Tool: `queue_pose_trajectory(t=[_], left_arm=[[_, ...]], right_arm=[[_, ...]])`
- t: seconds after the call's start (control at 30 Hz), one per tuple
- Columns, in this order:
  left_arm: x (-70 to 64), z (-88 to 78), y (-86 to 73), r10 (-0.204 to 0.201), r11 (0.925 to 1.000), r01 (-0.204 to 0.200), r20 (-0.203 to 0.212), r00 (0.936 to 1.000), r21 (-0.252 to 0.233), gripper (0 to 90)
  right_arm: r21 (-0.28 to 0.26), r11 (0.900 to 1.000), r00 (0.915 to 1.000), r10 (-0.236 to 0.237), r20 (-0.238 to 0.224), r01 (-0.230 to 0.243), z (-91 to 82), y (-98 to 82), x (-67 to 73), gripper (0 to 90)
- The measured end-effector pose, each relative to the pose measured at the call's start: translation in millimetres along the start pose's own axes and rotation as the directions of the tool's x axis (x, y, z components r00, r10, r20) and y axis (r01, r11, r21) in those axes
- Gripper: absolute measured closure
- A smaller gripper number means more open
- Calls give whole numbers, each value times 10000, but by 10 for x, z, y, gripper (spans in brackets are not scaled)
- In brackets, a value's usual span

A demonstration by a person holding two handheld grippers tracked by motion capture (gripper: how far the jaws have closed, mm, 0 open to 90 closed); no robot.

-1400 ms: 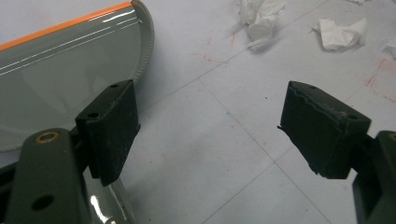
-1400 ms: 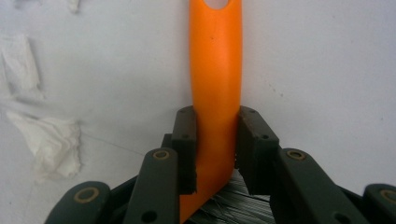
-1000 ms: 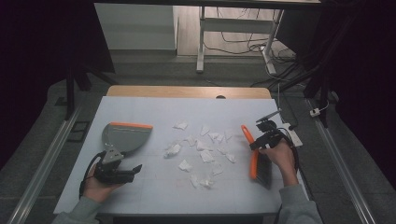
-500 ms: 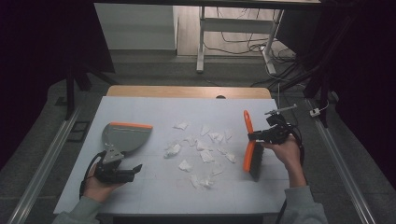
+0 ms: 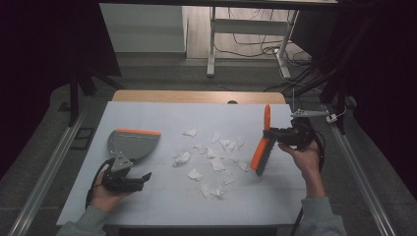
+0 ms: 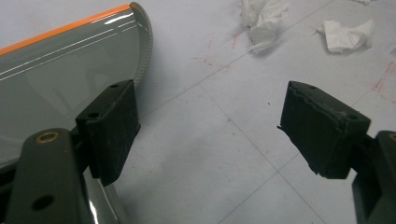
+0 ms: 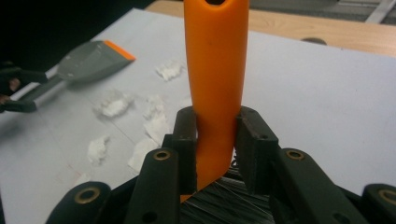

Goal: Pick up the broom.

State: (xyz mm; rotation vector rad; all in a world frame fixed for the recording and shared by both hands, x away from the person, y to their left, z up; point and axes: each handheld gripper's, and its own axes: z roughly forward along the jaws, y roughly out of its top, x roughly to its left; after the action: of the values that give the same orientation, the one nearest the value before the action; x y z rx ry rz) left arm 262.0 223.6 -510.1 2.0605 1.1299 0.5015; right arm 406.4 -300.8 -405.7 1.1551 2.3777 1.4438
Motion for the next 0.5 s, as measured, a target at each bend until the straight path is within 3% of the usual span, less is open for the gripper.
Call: queue_pose_trajectory(t=[0.2, 0.37, 0.5], left_arm=[[-30, -15, 92, 39, 9996, -38, 53, 10000, -277, 206], [-163, -21, 271, 479, 9964, -466, 161, 9987, -715, 207], [-270, 15, 399, 774, 9938, -743, 355, 9964, -824, 206]], right_arm=[[-443, 9989, 9998, 147, -161, -154, 17, 13, 44, 713], [-767, 9970, 9994, 51, -350, -78, 93, 23, 116, 712], [-1143, 9934, 9971, 19, -754, -106, 110, 46, 177, 712]])
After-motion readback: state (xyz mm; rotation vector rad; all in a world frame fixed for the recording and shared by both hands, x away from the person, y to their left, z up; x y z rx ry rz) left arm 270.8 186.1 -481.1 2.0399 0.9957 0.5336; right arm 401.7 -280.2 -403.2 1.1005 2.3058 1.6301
